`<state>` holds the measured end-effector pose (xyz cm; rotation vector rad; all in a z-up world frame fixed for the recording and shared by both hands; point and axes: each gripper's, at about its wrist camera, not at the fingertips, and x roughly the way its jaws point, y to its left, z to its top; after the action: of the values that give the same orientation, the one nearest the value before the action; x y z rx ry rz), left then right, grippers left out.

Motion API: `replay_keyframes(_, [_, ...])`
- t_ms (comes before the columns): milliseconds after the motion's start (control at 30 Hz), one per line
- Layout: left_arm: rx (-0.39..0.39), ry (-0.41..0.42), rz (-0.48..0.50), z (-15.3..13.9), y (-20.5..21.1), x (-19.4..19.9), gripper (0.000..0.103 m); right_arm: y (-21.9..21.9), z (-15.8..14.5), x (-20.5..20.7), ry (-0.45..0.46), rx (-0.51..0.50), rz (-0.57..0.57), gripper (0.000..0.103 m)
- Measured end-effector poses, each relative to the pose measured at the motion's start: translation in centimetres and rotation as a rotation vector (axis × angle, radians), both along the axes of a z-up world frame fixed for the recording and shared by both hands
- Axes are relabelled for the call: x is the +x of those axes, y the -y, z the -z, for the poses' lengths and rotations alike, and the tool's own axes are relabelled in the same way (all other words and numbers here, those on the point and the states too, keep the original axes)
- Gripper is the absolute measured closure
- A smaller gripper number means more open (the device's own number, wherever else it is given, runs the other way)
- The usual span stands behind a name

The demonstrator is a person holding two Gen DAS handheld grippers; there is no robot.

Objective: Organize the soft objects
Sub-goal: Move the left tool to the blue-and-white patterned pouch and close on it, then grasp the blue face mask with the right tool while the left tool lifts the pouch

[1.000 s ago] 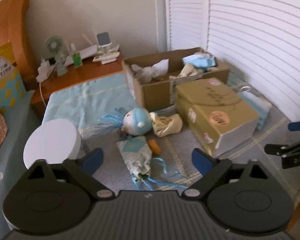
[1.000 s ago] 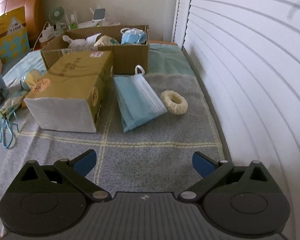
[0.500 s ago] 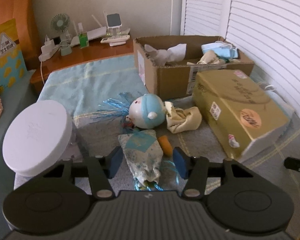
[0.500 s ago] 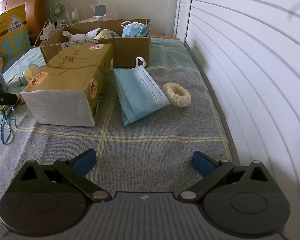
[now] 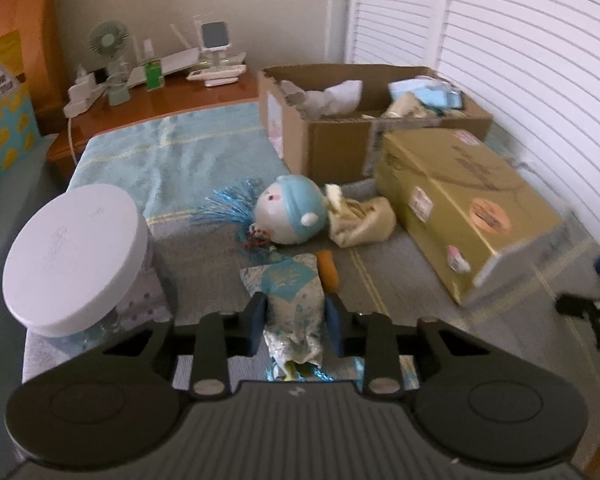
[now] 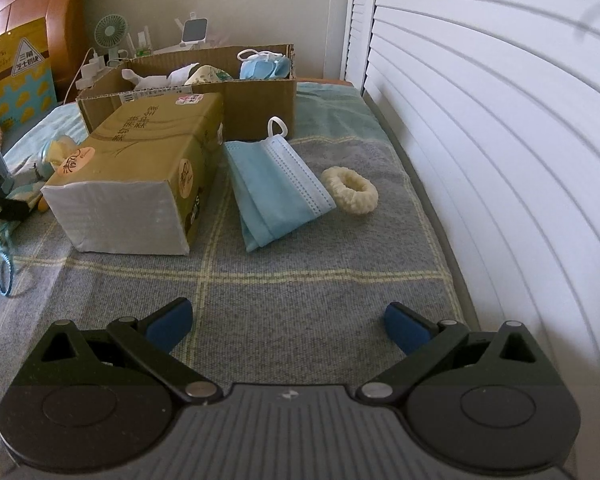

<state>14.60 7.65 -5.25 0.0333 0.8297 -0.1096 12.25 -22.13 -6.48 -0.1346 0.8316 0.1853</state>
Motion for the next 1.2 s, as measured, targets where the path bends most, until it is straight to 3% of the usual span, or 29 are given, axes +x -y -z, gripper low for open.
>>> replay_keyframes(267, [0.025, -0.007, 0.174, -0.9, 1.3, -3.6, 0.070, 0.0, -0.1, 0.1, -0.006, -0.003, 0.016, 0.000])
replay_keyframes(400, [0.052, 0.006, 0.150, -0.5, 1.5, -3.9, 0.066, -0.1, -0.4, 0.4, -0.021, -0.027, 0.031, 0.000])
replay_keyframes(567, [0.029, -0.003, 0.127, -0.1, 1.3, -3.6, 0.057, -0.5, -1.7, 0.5, 0.053, -0.089, -0.010, 0.002])
replay_keyframes(800, [0.013, -0.020, 0.120, 0.3, 1.2, -3.3, 0.048, -1.9, -3.0, 2.1, 0.130, -0.161, -0.101, 0.019])
replay_keyframes(1200, [-0.003, -0.052, 0.116, 1.0, 1.2, -2.5, 0.048, -4.1, -2.0, 4.7, 0.146, -0.264, -0.248, 0.035])
